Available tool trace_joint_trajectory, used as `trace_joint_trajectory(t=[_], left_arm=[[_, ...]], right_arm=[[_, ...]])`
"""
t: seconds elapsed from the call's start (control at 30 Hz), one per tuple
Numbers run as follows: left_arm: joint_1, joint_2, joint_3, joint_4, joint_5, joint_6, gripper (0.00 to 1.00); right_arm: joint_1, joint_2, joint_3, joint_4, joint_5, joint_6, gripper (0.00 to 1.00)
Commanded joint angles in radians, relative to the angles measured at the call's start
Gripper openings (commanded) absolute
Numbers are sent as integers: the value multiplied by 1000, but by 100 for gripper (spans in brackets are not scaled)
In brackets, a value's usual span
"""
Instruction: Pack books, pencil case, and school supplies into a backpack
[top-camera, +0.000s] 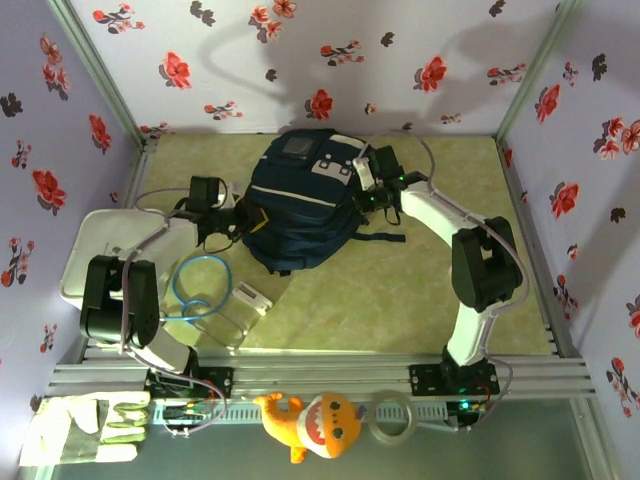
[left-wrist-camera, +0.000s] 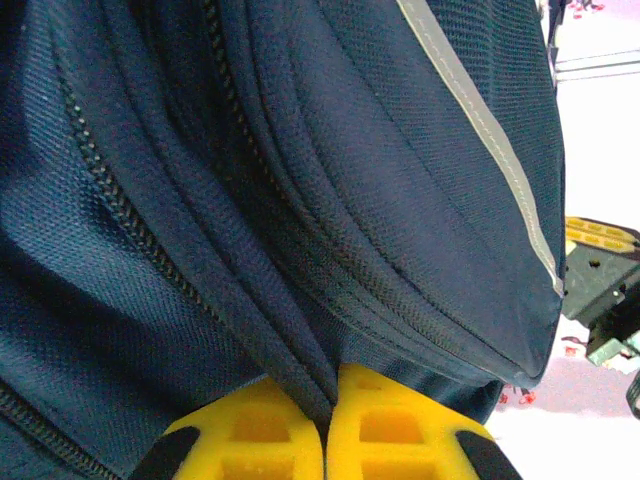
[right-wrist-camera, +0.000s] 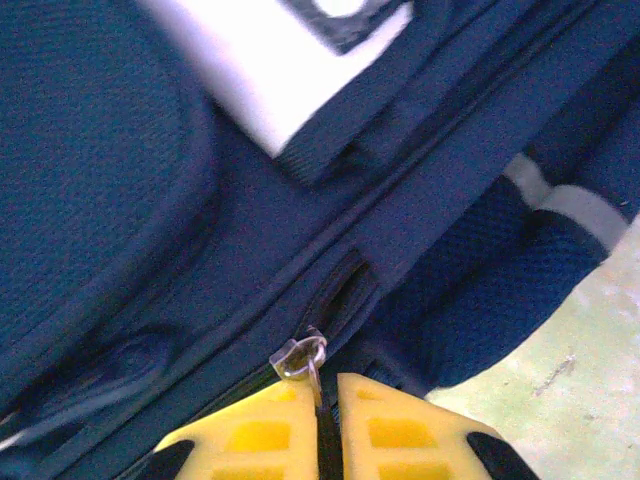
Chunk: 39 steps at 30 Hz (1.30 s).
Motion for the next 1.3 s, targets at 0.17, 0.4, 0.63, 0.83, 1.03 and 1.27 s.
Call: trace_joint_trajectory(t=[0.17, 0.4, 0.63, 0.83, 1.03, 1.27], left_arm=[[56, -42, -8, -72, -58, 56, 0], [55, -41, 0, -73, -39, 61, 0], [38, -10, 10, -40, -8, 54, 0], [19, 47, 32, 29, -10, -10, 0], [20, 44, 12, 57, -55, -49, 11], [20, 36, 6, 34, -96, -44, 19]], right_arm=[[-81, 84, 103, -89, 341, 211, 11], [-81, -14, -19, -119, 349, 299, 6], [-82, -205, -275, -100, 368, 409, 7], [-81, -280, -297, -62, 296, 420, 32], [-57, -391, -393, 159, -10, 391, 60], [17, -337, -395, 290, -130, 421, 71]])
